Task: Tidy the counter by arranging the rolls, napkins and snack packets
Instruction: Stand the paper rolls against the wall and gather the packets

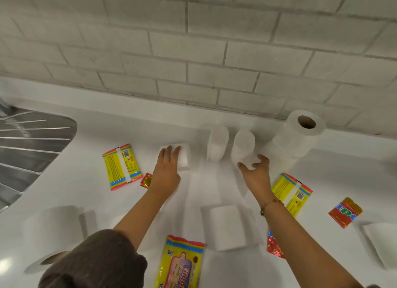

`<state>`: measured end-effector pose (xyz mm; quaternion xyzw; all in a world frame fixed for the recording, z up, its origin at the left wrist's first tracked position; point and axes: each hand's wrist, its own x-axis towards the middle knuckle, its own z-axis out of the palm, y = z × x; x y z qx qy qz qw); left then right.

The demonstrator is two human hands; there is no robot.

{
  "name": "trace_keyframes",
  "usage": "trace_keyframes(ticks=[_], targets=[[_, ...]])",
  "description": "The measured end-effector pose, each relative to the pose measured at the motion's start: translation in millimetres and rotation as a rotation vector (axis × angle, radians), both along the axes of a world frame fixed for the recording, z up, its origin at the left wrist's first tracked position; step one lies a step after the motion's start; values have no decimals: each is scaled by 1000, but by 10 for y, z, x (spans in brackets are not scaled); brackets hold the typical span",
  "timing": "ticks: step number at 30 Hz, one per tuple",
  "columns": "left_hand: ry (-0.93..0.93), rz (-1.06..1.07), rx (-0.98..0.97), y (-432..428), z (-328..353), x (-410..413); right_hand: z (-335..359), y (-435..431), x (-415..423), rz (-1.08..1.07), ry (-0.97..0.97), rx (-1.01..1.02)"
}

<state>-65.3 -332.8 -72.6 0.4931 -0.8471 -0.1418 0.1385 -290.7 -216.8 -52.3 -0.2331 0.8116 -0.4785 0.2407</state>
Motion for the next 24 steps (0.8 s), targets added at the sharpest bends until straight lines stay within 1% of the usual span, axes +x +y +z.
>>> trace_keyframes(ticks=[2, 7, 11, 14, 16, 20, 24], targets=[[61, 35, -26, -67, 8, -6, 36, 130, 45, 25, 6, -8], [252, 113, 44, -294, 45, -73, 113, 389, 169, 134, -54, -45], [445, 179, 207, -436, 51, -224, 123, 541, 201, 142, -189, -112], [568, 198, 348, -532, 26, -336, 126, 637, 202, 143, -198, -109], [599, 228, 408, -572, 5, -373, 117, 697, 199, 152, -175, -88], [628, 257, 399, -518, 23, -386, 109, 813, 184, 180, -127, -53], [660, 291, 384, -264, 133, -269, 63, 893, 233, 201, -82, 18]])
